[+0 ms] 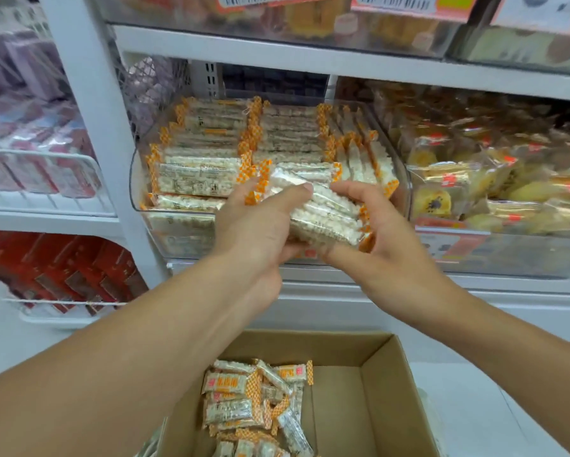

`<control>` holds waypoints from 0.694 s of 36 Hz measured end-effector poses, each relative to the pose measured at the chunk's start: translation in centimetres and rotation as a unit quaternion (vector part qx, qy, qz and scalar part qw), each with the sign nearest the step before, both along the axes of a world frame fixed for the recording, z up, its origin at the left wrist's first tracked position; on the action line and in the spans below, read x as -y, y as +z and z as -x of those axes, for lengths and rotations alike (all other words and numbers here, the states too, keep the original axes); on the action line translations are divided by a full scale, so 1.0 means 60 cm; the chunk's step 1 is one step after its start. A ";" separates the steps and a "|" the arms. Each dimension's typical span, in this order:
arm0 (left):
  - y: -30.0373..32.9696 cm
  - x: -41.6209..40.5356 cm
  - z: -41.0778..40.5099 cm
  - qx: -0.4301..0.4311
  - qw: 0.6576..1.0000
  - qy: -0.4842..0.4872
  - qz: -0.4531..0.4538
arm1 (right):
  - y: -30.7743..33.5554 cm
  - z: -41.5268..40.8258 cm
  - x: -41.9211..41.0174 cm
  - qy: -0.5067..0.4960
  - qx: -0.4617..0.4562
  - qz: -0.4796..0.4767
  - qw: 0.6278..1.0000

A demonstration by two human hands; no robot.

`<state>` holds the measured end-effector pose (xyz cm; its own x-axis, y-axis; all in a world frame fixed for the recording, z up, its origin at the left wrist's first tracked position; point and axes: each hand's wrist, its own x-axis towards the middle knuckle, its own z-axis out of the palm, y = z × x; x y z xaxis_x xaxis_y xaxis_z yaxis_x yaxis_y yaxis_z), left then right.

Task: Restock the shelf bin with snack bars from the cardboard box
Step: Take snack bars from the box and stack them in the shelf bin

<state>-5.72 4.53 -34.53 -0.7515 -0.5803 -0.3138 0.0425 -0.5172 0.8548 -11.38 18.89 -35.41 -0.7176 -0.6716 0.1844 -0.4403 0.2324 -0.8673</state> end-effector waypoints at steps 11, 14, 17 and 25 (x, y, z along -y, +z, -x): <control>0.041 0.057 -0.023 0.000 0.956 0.037 0.293 | 0.057 0.023 0.016 -0.018 -0.030 0.067 0.997; 0.037 0.127 -0.030 0.010 0.761 0.118 0.638 | 0.067 0.048 0.050 -0.033 0.028 0.104 0.994; 0.009 0.196 -0.027 0.109 0.634 0.041 0.764 | 0.070 0.082 0.109 -0.002 0.037 0.099 0.994; -0.001 0.227 -0.029 0.215 0.544 -0.044 0.810 | 0.085 0.216 0.308 -0.026 0.001 0.100 0.995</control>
<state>-3.99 -9.09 -34.61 -0.8581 -0.3251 0.3974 -0.3061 0.9453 0.1125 -24.35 0.40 -30.28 -0.7509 -0.5833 0.3098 -0.4308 0.0770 -0.8992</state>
